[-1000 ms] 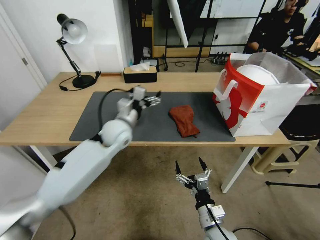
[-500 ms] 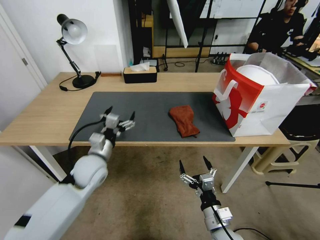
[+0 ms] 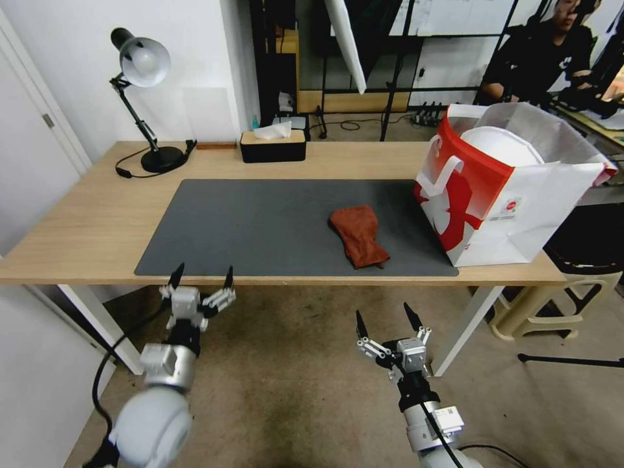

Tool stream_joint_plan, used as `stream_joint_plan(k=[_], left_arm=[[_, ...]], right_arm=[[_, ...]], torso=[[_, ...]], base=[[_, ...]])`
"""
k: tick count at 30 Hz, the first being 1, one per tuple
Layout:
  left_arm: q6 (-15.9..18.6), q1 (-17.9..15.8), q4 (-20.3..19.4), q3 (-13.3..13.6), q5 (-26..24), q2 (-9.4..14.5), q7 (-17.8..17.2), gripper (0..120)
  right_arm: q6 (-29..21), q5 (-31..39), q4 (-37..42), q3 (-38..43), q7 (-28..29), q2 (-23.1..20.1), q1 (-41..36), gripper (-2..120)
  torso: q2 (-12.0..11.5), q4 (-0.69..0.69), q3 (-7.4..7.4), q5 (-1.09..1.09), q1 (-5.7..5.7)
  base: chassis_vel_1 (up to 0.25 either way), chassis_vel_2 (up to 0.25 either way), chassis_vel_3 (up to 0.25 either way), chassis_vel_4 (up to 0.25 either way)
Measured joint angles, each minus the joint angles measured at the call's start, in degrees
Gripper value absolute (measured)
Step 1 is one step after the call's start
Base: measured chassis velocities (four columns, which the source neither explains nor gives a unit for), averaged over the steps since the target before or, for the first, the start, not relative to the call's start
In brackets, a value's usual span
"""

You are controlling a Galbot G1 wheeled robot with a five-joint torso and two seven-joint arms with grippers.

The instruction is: Sweep shrimp from table into container with towel, then put container into takeout bag.

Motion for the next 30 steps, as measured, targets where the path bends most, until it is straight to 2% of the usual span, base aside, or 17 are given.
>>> stream_joint_plan(k=[1, 3, 4, 7, 10, 15, 30], left_arm=[[0.00, 0.00, 0.00, 0.00, 0.00, 0.00, 0.00, 100], [-2.03, 4.36, -0.25, -1.01, 1.55, -2.48, -0.47, 100], [-2.03, 4.36, -0.25, -1.01, 1.55, -2.48, -0.47, 100], [-5.13, 7.82, 1.33, -1.44, 2.84, -4.92, -0.62, 100], [-6.90, 9.39, 2.26, -1.07, 4.36, -6.05, 0.27, 100], [-8.88, 9.76, 3.37, -0.49, 6.90, -7.79, 1.62, 100], [-8.81, 9.39, 3.40, -0.17, 7.68, -8.01, 2.23, 100]], right_arm=[[0.00, 0.00, 0.00, 0.00, 0.00, 0.00, 0.00, 100], [0.01, -0.26, 0.03, 0.48, 0.38, 0.18, 0.08, 100], [0.01, -0.26, 0.03, 0.48, 0.38, 0.18, 0.08, 100], [0.06, -0.42, 0.19, 1.24, 1.34, 0.38, 0.18, 100], [0.17, -0.65, 0.40, 2.11, 2.03, 0.62, -0.20, 100], [0.93, -0.81, 0.68, 2.52, 2.80, 1.22, -0.97, 100], [1.15, -0.84, 1.12, 2.54, 3.15, 1.33, -1.32, 100]], torso=[[0.00, 0.00, 0.00, 0.00, 0.00], [0.00, 0.02, 0.00, 0.00, 0.00], [0.00, 0.02, 0.00, 0.00, 0.00], [0.00, 0.00, 0.00, 0.00, 0.00], [0.00, 0.01, 0.00, 0.00, 0.01], [0.00, 0.00, 0.01, -0.01, 0.01], [0.00, 0.01, 0.01, -0.01, 0.01]], base=[[0.000, 0.000, 0.000, 0.000], [0.000, 0.000, 0.000, 0.000], [0.000, 0.000, 0.000, 0.000], [0.000, 0.000, 0.000, 0.000], [0.000, 0.000, 0.000, 0.000], [0.000, 0.000, 0.000, 0.000], [0.000, 0.000, 0.000, 0.000]])
